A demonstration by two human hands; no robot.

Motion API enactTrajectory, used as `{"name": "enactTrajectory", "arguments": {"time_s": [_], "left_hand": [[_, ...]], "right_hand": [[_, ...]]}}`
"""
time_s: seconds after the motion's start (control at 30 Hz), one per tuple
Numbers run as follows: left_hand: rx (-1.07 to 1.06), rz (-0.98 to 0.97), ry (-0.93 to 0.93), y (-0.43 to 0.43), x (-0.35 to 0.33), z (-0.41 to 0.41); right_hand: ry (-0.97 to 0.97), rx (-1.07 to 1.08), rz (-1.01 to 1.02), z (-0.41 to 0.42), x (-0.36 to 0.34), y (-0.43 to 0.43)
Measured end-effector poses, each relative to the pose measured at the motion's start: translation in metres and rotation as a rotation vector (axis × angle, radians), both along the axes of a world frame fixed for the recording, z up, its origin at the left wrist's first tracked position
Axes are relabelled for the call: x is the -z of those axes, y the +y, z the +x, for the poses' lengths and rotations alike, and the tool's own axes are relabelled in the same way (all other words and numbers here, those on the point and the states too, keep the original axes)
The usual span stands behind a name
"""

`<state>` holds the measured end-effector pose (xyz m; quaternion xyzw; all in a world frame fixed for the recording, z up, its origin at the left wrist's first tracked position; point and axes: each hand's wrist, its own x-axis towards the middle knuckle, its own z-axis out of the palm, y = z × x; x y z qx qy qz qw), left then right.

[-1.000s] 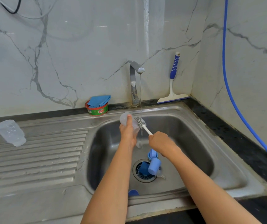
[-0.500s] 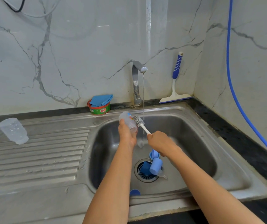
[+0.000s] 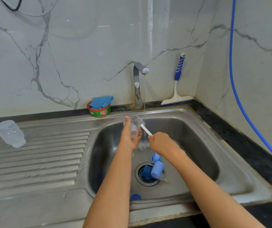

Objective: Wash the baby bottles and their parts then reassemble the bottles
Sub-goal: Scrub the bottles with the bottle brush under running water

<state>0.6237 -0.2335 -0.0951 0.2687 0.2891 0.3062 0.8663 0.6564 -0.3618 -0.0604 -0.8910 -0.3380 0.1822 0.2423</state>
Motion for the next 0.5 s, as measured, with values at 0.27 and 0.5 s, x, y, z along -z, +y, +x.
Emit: {"name": "enactTrajectory", "arguments": {"time_s": [0.27,0.5], "left_hand": [[0.055,-0.056,0.002,-0.006,0.0,-0.006],[-0.065,-0.04,0.052,0.008,0.005,-0.004]], "right_hand": [[-0.028,0.052,0.056,0.005,0.002,0.007],[-0.023,-0.013,0.003,-0.003,0.004,0.005]]}}
